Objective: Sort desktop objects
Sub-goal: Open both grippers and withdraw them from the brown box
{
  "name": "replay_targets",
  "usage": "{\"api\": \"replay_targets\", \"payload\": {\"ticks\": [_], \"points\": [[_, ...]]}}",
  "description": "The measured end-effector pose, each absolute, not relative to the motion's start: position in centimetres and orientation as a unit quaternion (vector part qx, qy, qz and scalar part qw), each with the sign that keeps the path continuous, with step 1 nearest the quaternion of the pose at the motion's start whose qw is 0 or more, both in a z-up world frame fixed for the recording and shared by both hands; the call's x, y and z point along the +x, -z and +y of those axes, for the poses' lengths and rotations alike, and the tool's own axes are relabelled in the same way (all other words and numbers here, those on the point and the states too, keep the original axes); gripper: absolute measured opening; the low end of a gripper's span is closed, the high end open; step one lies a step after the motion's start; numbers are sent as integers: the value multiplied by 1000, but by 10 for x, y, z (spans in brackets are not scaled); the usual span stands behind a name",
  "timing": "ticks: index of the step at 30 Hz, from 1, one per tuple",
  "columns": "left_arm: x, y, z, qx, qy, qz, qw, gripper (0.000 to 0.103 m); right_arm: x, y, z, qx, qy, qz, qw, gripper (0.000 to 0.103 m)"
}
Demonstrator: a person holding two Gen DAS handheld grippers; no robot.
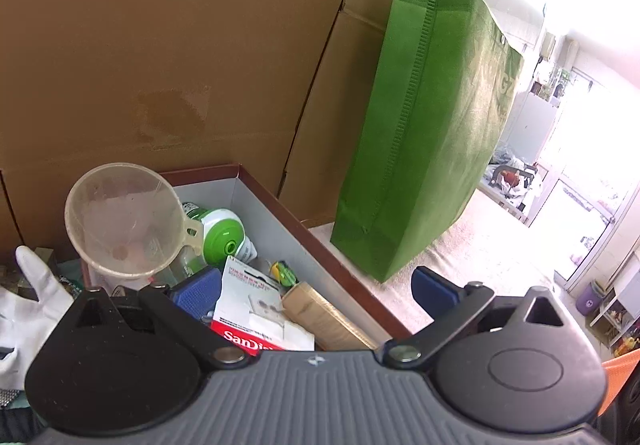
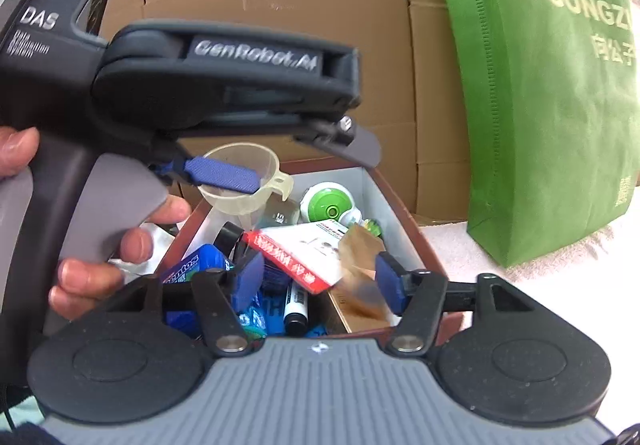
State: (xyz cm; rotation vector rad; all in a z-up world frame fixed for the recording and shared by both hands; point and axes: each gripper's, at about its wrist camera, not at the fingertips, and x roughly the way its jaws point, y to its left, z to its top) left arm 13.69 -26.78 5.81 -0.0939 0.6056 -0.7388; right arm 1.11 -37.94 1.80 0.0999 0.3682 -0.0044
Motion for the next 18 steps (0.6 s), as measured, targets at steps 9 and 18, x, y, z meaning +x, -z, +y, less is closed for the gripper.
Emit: {"api": "replay_targets", "payload": {"ticks": [9,18], "points": [[102,-63,-249,-40,345,250,904,103,-1,-27,-383,47,27,175,983,90],[65,-64,-224,-22,301,227,926,103,-34,-36,-363,16,42,177,983,95]]}}
